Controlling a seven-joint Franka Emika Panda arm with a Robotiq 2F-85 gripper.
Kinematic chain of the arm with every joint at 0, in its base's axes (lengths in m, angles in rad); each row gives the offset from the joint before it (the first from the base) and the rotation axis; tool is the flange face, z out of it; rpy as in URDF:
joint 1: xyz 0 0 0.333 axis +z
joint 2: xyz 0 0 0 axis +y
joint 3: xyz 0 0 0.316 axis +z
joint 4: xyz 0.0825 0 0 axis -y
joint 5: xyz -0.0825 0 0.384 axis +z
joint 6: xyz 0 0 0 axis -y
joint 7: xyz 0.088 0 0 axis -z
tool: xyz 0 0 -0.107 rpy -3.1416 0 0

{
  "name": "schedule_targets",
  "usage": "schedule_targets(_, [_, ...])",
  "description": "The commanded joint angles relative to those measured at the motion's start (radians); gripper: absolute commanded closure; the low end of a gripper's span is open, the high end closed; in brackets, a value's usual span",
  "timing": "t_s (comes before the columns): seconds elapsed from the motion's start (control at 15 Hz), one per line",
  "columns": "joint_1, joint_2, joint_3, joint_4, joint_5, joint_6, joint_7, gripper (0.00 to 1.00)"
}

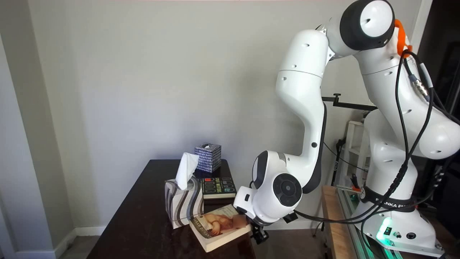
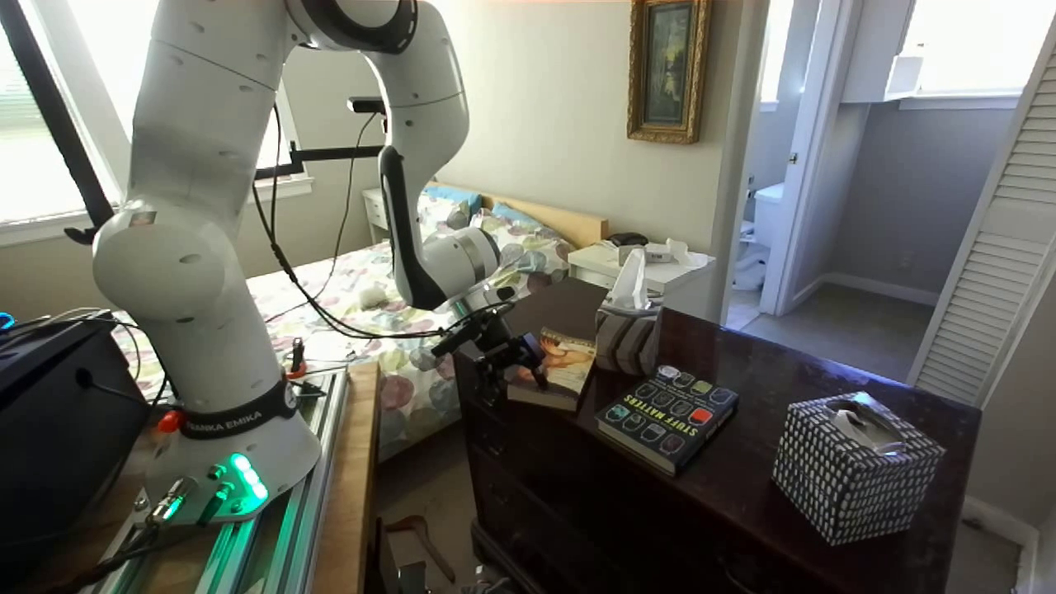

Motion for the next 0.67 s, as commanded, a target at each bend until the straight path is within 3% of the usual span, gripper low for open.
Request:
schedule_targets(0.0, [-0.021,0.027,0.023,0.020,-0.041,-0.031,0.037,0.00])
schedule_targets(0.07, [-0.024,0.029,0.025,0.021,-0.039,-0.030,0.037,0.09])
schedule_targets(0.13, [-0.025,0.031,0.026,0.022,-0.039,-0.032,0.037,0.28])
schedule_targets(0.27, [-0.025,0.031,0.028,0.026,-0.040,-0.043,0.037,0.42])
schedule_targets(0.6, [-0.027,0.030,0.045,0.020,-0.037,-0.085,0.032,0.63])
